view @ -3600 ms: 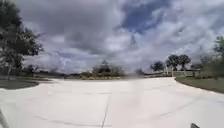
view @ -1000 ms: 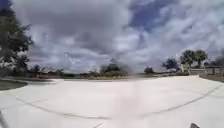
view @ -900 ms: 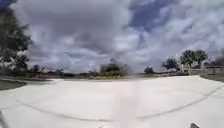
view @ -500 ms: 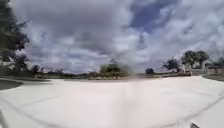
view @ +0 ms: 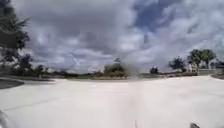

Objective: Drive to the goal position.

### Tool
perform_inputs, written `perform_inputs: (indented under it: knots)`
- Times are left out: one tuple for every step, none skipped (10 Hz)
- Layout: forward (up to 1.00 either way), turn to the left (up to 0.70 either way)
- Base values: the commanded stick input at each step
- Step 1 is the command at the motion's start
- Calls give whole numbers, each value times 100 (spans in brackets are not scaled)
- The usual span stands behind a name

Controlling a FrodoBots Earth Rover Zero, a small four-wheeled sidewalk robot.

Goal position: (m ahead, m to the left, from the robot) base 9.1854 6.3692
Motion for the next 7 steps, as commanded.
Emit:
perform_inputs:
  knots:
    - [69,14]
    - [69,14]
    - [69,14]
    - [69,14]
    - [69,14]
    - [69,14]
    - [69,14]
